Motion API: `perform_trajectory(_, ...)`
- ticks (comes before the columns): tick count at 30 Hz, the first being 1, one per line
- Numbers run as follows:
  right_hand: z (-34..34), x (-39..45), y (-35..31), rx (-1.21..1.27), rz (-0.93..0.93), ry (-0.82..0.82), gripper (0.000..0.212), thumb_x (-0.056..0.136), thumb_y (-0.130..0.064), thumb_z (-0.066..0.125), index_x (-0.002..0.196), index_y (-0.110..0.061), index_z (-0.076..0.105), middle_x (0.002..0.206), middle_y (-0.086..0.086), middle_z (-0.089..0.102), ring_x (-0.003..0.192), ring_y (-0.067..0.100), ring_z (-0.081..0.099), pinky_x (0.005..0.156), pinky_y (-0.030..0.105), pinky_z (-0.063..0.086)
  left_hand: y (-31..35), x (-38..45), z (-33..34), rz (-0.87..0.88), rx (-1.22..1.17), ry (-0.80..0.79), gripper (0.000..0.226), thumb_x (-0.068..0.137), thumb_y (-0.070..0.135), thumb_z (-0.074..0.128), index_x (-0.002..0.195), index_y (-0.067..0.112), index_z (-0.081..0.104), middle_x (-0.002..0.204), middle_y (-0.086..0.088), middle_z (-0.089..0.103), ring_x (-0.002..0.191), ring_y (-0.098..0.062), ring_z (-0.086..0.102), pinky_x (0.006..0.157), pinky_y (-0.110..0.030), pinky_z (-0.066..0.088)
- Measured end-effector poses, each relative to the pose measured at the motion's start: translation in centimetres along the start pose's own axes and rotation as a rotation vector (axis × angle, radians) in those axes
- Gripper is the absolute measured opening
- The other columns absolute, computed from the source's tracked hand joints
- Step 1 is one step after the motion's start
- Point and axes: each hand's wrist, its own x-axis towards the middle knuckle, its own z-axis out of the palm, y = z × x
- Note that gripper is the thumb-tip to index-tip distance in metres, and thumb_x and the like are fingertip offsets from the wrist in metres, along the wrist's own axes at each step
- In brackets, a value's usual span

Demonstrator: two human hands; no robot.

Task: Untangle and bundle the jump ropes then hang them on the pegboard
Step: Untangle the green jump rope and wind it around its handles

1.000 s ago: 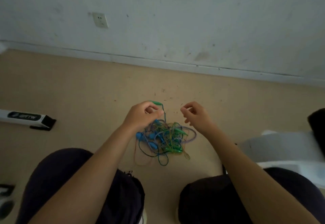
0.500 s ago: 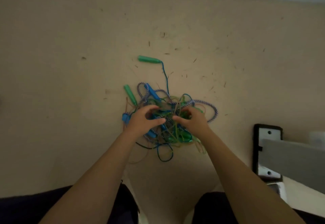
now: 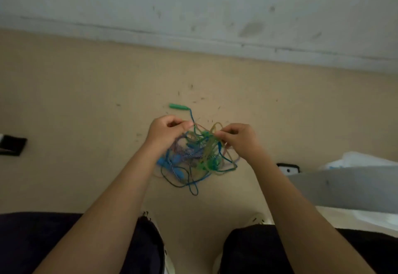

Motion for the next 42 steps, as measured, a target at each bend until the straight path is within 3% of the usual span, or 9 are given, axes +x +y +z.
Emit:
perform_trajectory(7, -7.2, -10.2, -13.4, -0.097, -0.368, 0.216, 0.023, 0.074, -0.038, 0.083, 0.061, -0.034, 0.064, 0.072, -0.011, 0.064, 0.065, 0.001, 0.052, 0.064, 0.026, 0.040, 13.0, -10.5, -7.8, 0.306, -0.001, -0.080, 0.056, 0.049, 0.060, 0.089, 0.089, 0.024, 0.076, 0.090, 0.005, 0.077, 0.083, -0.004, 0.066, 0.078, -0.024, 0.051)
perform_trajectory(10, -8.7, -14.2, -17.6, -0.026, -0.473, 0.250, 0.023, 0.076, -0.035, 0.082, 0.061, -0.031, 0.065, 0.067, -0.013, 0.062, 0.061, 0.001, 0.050, 0.059, 0.017, 0.039, 15.4, -13.9, -9.3, 0.374, 0.063, -0.110, 0.062, 0.047, 0.065, 0.082, 0.099, 0.032, 0.073, 0.086, 0.015, 0.072, 0.082, 0.002, 0.064, 0.077, -0.015, 0.049)
perform_trajectory(15, -9.0, -19.2, -21.1, 0.091, -0.534, 0.127, 0.024, 0.087, -0.032, 0.072, 0.071, -0.016, 0.069, 0.056, -0.001, 0.067, 0.057, 0.011, 0.061, 0.064, 0.021, 0.049, 17.6, -17.9, -10.0, 0.479, 0.060, -0.140, 0.081, 0.049, 0.065, 0.080, 0.121, 0.033, 0.064, 0.109, 0.012, 0.068, 0.105, -0.006, 0.062, 0.094, -0.018, 0.045)
perform_trajectory(19, -9.1, -19.5, -21.5, 0.093, -0.521, 0.137, 0.028, 0.091, -0.031, 0.069, 0.069, -0.013, 0.069, 0.044, -0.008, 0.049, 0.043, 0.008, 0.050, 0.056, 0.027, 0.054, 18.5, -18.5, -10.1, 0.521, 0.084, -0.143, 0.079, 0.055, 0.072, 0.079, 0.128, 0.049, 0.055, 0.124, 0.025, 0.061, 0.115, 0.008, 0.054, 0.090, -0.015, 0.042)
perform_trajectory(23, -8.5, -18.1, -20.4, 0.081, -0.491, 0.107, 0.035, 0.093, -0.035, 0.065, 0.062, -0.019, 0.067, 0.044, -0.005, 0.044, 0.041, 0.005, 0.047, 0.048, 0.016, 0.046, 17.2, -17.2, -9.1, 0.487, 0.191, -0.168, 0.077, 0.061, 0.079, 0.072, 0.129, 0.049, 0.052, 0.128, 0.017, 0.058, 0.120, -0.002, 0.053, 0.095, -0.024, 0.042)
perform_trajectory(29, -6.4, -15.4, -16.5, 0.022, -0.435, -0.028, 0.042, 0.093, -0.044, 0.061, 0.060, -0.017, 0.065, 0.054, 0.005, 0.059, 0.054, 0.019, 0.057, 0.062, 0.031, 0.047, 14.6, -15.6, -8.8, 0.381, 0.535, -0.176, 0.075, 0.058, 0.094, 0.052, 0.113, 0.045, 0.068, 0.095, 0.021, 0.069, 0.080, 0.006, 0.065, 0.070, -0.023, 0.048)
perform_trajectory(35, -5.8, -14.8, -17.2, 0.121, -0.500, -0.163, 0.037, 0.087, -0.053, 0.062, 0.071, -0.021, 0.072, 0.058, -0.002, 0.062, 0.058, 0.014, 0.057, 0.061, 0.026, 0.047, 14.9, -15.1, -5.6, 0.357, 0.212, -0.433, 0.032, 0.087, 0.058, 0.065, 0.112, 0.038, 0.069, 0.112, 0.015, 0.074, 0.107, -0.001, 0.066, 0.098, -0.029, 0.050)
perform_trajectory(39, -6.8, -14.9, -17.0, 0.160, -0.482, -0.165, 0.017, 0.085, -0.039, 0.070, 0.084, -0.023, 0.076, 0.068, 0.012, 0.059, 0.064, 0.016, 0.053, 0.063, 0.032, 0.047, 15.3, -15.0, -5.3, 0.364, 0.076, -0.455, 0.021, 0.089, 0.048, 0.066, 0.078, 0.032, 0.073, 0.075, 0.002, 0.074, 0.076, -0.014, 0.072, 0.077, -0.024, 0.054)
perform_trajectory(42, -7.9, -15.0, -16.7, 0.178, -0.443, -0.177, 0.016, 0.086, -0.018, 0.074, 0.101, -0.018, 0.073, 0.073, 0.003, 0.061, 0.065, 0.012, 0.053, 0.063, 0.025, 0.047, 15.1, -14.6, -6.0, 0.383, 0.022, -0.403, 0.022, 0.085, 0.052, 0.067, 0.082, 0.032, 0.075, 0.062, 0.007, 0.063, 0.061, -0.011, 0.061, 0.071, -0.028, 0.058)
